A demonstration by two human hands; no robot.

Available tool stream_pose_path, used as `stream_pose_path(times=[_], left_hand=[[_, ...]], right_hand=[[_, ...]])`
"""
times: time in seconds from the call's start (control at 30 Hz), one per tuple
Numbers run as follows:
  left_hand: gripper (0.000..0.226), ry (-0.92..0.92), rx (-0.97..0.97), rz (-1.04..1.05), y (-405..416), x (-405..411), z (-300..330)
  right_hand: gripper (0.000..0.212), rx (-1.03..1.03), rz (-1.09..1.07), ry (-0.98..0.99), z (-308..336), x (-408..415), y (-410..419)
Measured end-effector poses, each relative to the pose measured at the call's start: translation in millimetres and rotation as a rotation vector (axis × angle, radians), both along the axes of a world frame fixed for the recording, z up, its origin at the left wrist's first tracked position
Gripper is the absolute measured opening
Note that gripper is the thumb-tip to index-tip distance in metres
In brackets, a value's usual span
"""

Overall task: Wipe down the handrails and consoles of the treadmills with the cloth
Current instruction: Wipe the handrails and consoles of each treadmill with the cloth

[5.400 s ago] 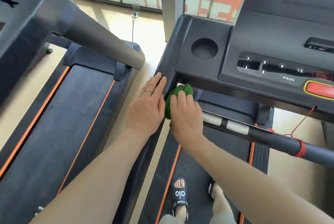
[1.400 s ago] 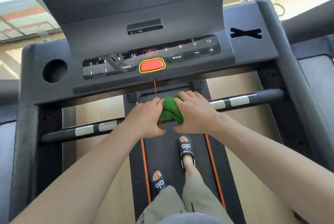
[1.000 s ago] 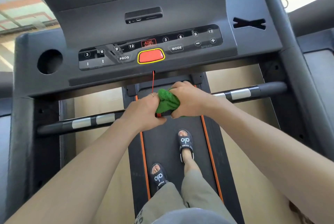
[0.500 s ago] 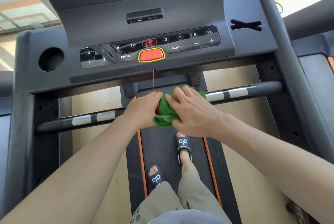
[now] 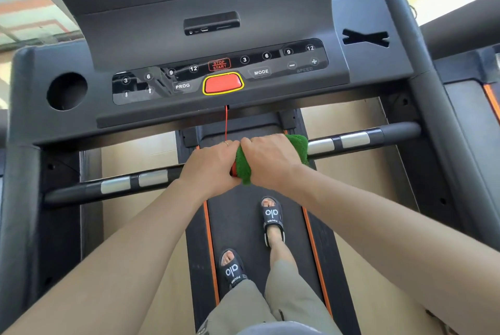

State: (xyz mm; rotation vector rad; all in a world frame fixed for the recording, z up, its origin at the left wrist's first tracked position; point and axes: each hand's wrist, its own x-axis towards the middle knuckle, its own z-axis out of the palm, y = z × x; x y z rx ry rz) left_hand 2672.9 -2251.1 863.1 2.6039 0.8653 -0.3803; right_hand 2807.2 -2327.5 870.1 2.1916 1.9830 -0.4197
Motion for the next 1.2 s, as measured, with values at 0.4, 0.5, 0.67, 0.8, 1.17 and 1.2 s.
stream_pose_path(times=[0.4, 0.5, 0.67, 0.8, 1.17, 1.2], left_hand=[[0.029, 0.069, 0.042, 0.034, -1.5, 4.2, 5.3], [0.026, 0.079, 0.053, 0.053, -3.5, 5.7, 5.8], [0.024, 0.077, 0.091, 0.066, -6.9, 7.4, 6.3], [0.019, 0.111, 0.102, 0.093, -7.7, 9.9, 9.0], [0.023, 0.035, 0.164, 0.076, -9.9, 1.2, -2.6], [0.023, 0.031, 0.172, 0.080, -11.2, 1.5, -3.6]], right_hand=[[0.035, -0.797, -0.128, 0.463, 12.7, 32.5, 53.6], [0.030, -0.277, -0.015, 0.217, 2.7, 19.8, 18.5], [0.019, 0.386, 0.085, -0.084, -35.0, -4.8, -22.3], [0.030, 0.182, 0.080, 0.079, -13.8, 8.8, -10.7], [0.040, 0.223, -0.173, -0.175, -5.9, 159.2, -111.5], [0.040, 0.197, -0.206, -0.172, -5.1, 156.6, -110.4]])
